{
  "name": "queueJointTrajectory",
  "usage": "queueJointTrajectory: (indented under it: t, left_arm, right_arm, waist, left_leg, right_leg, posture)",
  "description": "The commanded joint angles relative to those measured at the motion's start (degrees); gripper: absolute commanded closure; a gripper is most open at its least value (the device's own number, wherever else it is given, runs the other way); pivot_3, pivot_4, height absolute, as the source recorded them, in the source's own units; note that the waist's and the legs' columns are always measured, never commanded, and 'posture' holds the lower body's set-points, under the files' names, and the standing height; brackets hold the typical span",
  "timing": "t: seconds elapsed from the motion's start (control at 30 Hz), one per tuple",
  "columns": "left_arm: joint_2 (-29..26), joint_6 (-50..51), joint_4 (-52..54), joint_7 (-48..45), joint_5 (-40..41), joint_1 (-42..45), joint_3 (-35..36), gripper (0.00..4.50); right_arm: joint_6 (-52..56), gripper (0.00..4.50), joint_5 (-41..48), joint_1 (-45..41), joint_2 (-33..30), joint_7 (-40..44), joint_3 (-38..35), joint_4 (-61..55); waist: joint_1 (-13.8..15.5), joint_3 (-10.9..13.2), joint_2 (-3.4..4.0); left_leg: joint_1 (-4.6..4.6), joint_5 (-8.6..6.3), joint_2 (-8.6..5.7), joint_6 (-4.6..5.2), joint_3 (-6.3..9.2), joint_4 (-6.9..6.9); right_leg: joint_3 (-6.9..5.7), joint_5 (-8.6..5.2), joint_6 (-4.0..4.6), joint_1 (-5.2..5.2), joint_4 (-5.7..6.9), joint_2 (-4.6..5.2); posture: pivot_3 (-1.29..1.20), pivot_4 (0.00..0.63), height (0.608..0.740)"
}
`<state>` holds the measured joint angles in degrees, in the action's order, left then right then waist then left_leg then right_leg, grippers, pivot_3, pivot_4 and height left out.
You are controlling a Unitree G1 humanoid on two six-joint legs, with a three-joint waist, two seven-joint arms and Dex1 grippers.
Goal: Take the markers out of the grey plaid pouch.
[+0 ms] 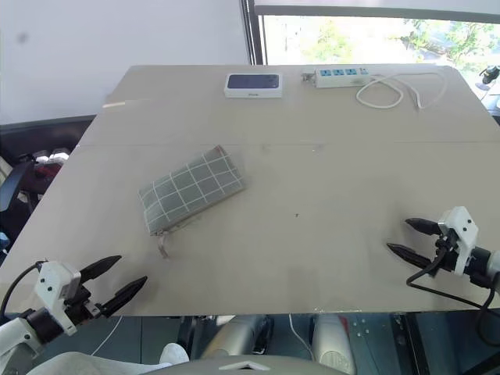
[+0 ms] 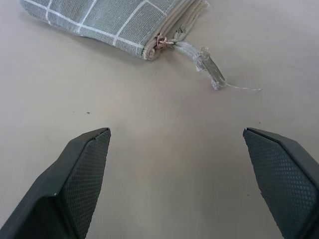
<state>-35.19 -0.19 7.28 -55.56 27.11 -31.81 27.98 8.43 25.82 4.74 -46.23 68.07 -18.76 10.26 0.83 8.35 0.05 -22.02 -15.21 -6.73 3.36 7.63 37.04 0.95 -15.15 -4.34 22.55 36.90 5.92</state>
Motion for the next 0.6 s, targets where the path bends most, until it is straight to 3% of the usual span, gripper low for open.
queueJointTrajectory:
  t: [0.03, 0.6]
  left_arm:
    - [-0.63, -0.91, -0.10, -0.61, 0.01, -0.17, 1.19, 0.09]
    - [-0.31, -0.02, 0.65, -1.15, 0.15, -0.59, 0.56, 0.09]
  right_arm:
    - [-0.78, 0.00, 1.09, 0.25, -0.05, 0.00, -1.92, -1.09]
    - [-0.01, 0.00, 1.79, -0.42, -0.31, 0.95, -1.18, -1.26]
  waist:
    - [0.00, 0.00, 0.00]
    - [0.00, 0.00, 0.00]
  left_leg:
    - [0.00, 0.00, 0.00, 0.00, 0.00, 0.00]
    - [0.01, 0.00, 0.00, 0.00, 0.00, 0.00]
  right_leg:
    - [0.00, 0.00, 0.00, 0.00, 0.00, 0.00]
    - [0.00, 0.00, 0.00, 0.00, 0.01, 0.00]
  posture:
    - [0.00, 0.150, 0.738]
    - [0.00, 0.150, 0.738]
